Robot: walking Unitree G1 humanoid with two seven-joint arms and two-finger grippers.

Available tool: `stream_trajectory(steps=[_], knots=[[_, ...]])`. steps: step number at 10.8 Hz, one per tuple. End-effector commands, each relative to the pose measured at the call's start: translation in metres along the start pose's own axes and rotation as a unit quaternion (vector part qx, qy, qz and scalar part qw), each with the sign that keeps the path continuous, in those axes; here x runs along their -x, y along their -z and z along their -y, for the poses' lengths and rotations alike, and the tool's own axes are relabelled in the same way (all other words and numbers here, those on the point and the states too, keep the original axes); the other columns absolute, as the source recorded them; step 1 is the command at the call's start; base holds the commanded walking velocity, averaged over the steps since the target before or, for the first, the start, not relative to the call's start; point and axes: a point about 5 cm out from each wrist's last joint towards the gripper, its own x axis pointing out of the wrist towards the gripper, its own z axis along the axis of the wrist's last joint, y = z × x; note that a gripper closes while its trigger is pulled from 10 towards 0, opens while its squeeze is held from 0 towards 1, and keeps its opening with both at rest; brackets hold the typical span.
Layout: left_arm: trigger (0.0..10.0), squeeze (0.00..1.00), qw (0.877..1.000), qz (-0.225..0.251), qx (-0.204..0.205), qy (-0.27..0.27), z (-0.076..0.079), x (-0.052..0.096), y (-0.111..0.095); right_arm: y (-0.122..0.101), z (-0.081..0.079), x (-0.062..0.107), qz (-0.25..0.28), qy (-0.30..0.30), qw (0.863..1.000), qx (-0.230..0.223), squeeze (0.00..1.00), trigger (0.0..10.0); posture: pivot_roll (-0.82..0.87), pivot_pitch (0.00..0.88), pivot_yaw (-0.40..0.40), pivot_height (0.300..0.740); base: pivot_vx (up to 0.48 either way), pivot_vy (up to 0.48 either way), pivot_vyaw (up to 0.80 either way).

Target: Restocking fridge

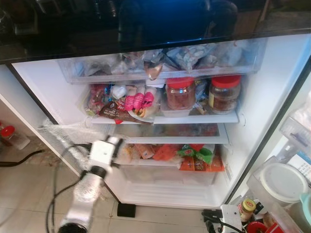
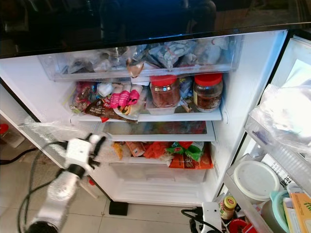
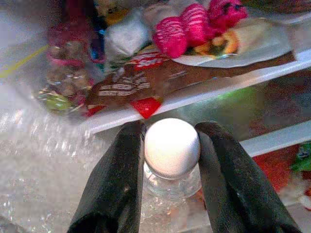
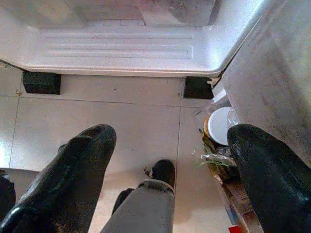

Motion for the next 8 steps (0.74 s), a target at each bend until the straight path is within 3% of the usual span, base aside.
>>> stream_trajectory(steps=[1,2,3,6,7,8], knots=[[10.0,0.00,1.000,0.001,0.000,-0.023,-0.013,-0.001,-0.001,-0.011,0.009,-0.001,0.015,0.023,1.000,0.008,0.00,10.0,-0.16,0.013,0.107,0.740,0.000,0.000,0.00],[10.0,0.00,1.000,0.001,0.002,-0.025,-0.015,-0.002,-0.001,-0.001,-0.011,0.001,0.044,0.012,0.999,0.013,0.00,10.0,-0.16,0.014,0.106,0.740,0.000,0.000,0.00],[10.0,0.00,1.000,0.003,0.007,-0.016,-0.011,-0.003,-0.002,0.005,-0.021,0.004,0.061,0.007,0.998,0.014,0.00,10.0,-0.15,0.012,0.093,0.740,0.000,0.000,0.00],[10.0,0.00,0.998,-0.015,0.036,0.058,0.006,0.005,0.004,0.014,-0.024,0.006,0.056,0.019,0.998,-0.004,0.00,10.0,-0.16,0.009,0.121,0.740,0.000,0.000,0.00],[10.0,0.00,0.993,-0.019,0.006,0.119,0.015,0.009,0.007,0.021,-0.027,0.008,0.054,0.019,0.998,-0.008,0.00,10.0,-0.17,0.012,0.135,0.740,0.000,0.000,0.00],[10.0,0.00,0.991,-0.018,0.006,0.131,0.015,0.008,0.006,0.027,-0.030,0.011,0.057,0.018,0.998,-0.010,0.00,10.0,-0.16,0.010,0.140,0.740,0.000,0.000,0.00]])
